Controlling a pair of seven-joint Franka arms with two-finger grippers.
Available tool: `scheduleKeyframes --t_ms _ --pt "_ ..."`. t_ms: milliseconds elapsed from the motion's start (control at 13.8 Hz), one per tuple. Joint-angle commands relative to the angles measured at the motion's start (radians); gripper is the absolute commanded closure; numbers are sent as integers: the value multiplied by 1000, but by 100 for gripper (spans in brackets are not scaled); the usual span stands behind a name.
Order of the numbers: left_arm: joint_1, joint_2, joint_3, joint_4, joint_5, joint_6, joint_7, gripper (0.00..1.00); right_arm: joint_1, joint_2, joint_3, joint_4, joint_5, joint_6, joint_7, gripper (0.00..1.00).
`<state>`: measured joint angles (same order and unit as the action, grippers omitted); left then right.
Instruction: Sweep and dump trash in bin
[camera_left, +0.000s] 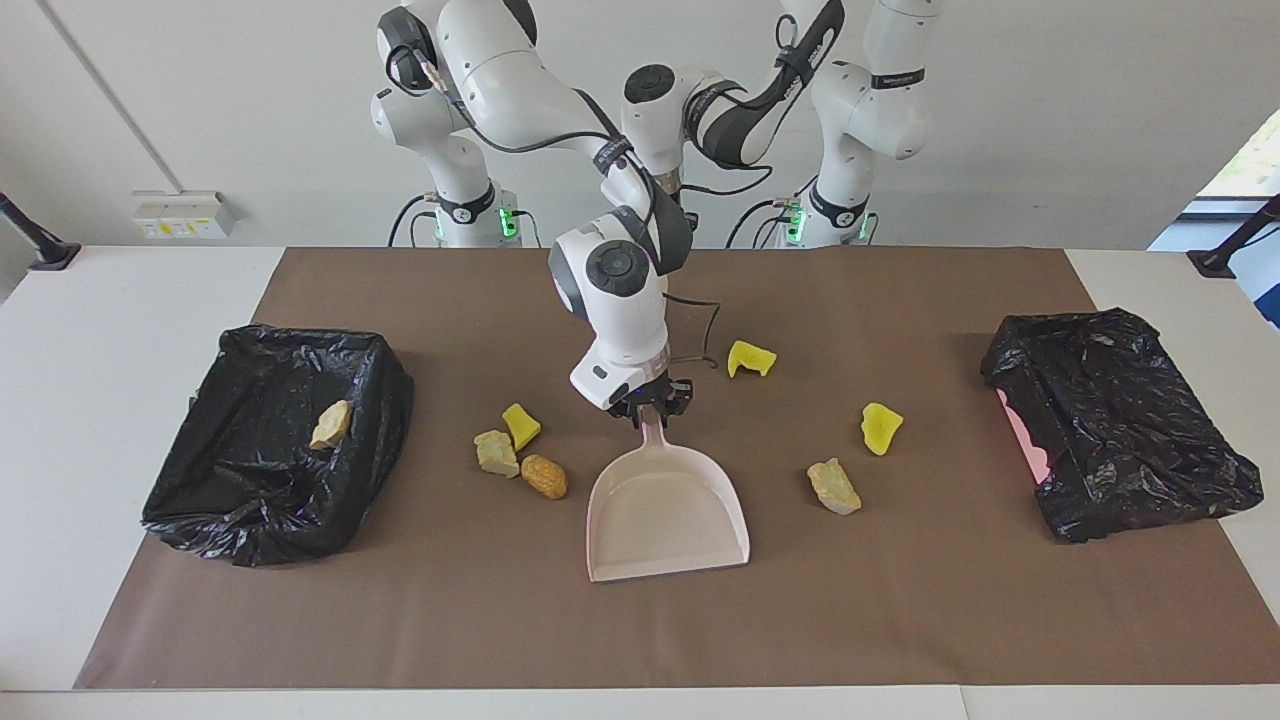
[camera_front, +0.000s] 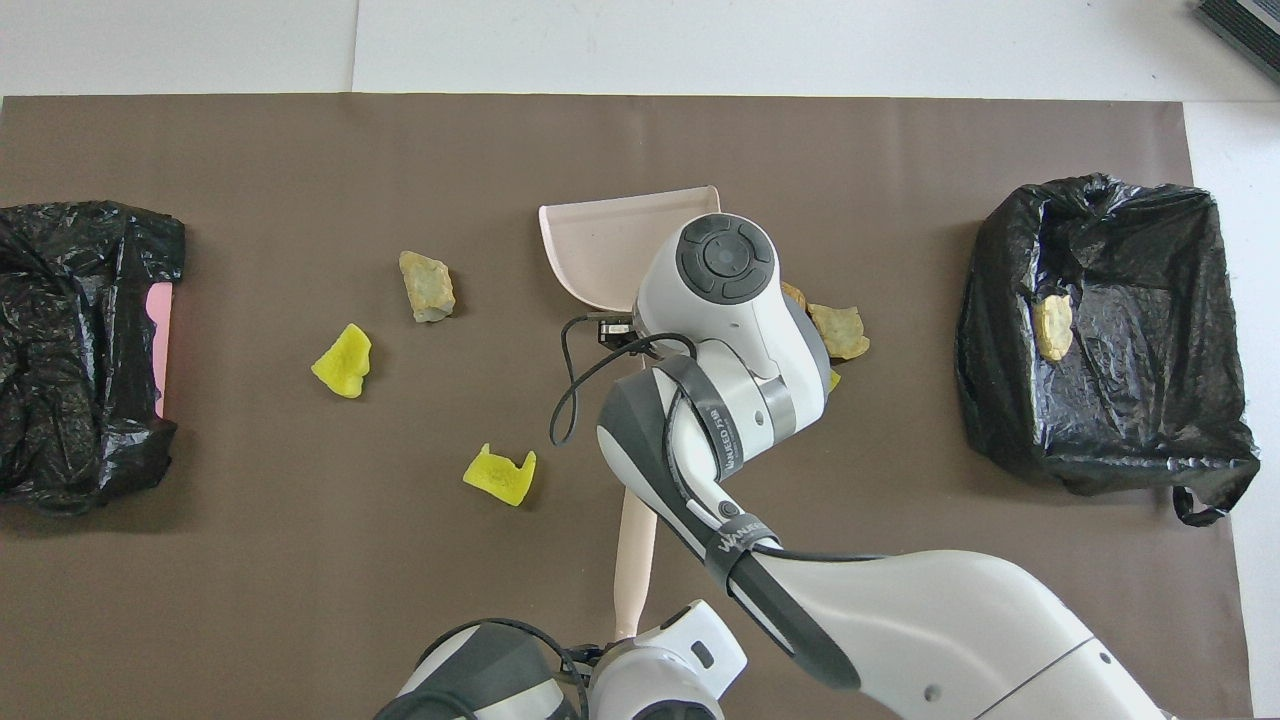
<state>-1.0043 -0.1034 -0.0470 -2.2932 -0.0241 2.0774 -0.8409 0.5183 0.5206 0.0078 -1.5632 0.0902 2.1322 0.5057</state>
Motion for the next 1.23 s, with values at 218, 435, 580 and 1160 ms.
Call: scheduleKeyframes --t_ms 218,435,580,1160 --pt "186 -103 -1 -5 12 -109 20 100 -81 -138 0 -9 -43 -138 -360 100" --pt "292 -133 -1 -5 23 -171 152 100 -196 -224 0 -11 -29 -282 -654 100" --pt "382 -122 -1 -5 64 -166 206 100 -259 -243 1 -11 -27 -354 -863 100" --pt "824 -52 -1 -5 150 -5 632 100 -201 -353 3 -254 -86 -304 -1269 100"
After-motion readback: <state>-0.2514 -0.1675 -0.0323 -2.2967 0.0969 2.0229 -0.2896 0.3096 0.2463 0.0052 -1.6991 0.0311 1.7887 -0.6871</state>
